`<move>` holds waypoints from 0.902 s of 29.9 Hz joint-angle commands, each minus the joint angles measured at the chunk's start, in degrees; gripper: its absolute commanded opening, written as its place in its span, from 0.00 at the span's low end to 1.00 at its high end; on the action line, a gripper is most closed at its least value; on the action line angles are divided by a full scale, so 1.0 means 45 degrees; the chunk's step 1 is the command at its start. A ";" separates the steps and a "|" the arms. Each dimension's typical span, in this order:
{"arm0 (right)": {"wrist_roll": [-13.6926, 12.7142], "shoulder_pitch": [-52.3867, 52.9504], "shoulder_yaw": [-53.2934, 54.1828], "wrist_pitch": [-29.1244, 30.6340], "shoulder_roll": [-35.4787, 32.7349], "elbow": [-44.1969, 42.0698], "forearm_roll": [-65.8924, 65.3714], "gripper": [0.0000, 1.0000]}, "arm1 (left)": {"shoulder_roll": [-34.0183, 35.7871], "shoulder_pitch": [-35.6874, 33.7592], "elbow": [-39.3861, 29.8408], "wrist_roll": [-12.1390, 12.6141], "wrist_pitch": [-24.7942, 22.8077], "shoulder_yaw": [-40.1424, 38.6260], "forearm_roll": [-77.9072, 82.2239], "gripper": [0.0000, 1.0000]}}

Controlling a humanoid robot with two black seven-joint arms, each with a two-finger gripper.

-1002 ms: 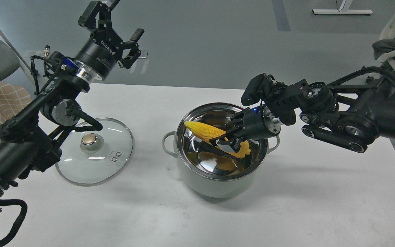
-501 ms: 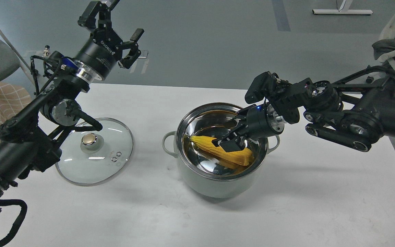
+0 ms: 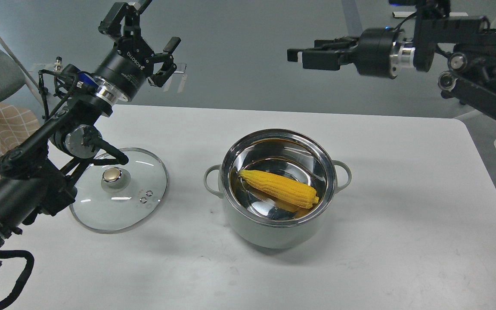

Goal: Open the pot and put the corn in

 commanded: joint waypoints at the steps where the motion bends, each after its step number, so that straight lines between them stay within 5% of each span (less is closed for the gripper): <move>1: 0.0004 -0.0827 0.1074 -0.0116 -0.0396 -0.0834 0.2201 1.00 | 0.0018 -0.0079 0.0064 -0.0027 0.0000 -0.0020 -0.0012 0.98; 12: 0.0004 -0.4965 0.4041 -0.0232 -0.0436 -0.1460 0.9485 1.00 | -0.0196 0.0057 0.0122 0.0168 -0.0175 -0.0040 0.1313 0.98; 27: 0.0004 -0.8367 0.7716 -0.0916 0.1537 -0.2144 1.0253 1.00 | -0.1271 0.0370 0.1977 0.0168 -0.0507 0.0136 0.1375 0.98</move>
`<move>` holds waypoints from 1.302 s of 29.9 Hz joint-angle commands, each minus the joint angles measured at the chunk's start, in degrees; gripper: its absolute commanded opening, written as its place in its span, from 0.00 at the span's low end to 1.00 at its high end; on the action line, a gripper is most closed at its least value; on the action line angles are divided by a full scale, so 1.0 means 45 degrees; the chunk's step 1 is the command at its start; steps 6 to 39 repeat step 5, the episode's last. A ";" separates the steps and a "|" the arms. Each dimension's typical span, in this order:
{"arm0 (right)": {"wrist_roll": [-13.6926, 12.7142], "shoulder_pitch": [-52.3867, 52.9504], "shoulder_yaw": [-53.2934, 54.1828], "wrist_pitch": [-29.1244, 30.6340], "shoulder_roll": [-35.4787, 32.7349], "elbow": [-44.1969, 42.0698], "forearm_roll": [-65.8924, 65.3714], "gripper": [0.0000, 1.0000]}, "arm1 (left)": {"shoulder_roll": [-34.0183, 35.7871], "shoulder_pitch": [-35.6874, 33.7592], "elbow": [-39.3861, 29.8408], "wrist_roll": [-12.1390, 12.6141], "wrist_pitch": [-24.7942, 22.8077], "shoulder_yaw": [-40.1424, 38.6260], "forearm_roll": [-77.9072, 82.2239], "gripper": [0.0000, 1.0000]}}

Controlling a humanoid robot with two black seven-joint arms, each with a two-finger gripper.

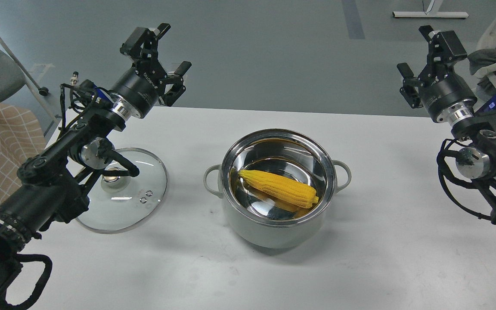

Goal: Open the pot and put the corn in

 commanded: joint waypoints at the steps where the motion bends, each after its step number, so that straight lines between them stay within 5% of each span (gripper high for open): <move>1: -0.0001 -0.0382 0.0631 -0.0002 0.0206 0.0025 -0.0001 1.00 | -0.0152 0.0083 0.0121 0.0003 -0.0013 0.0105 0.0086 0.98; 39: -0.0001 -0.0519 0.1043 0.0037 0.0246 0.0065 -0.0001 1.00 | -0.0329 0.0181 0.0258 0.0003 -0.0013 0.0066 0.0028 0.98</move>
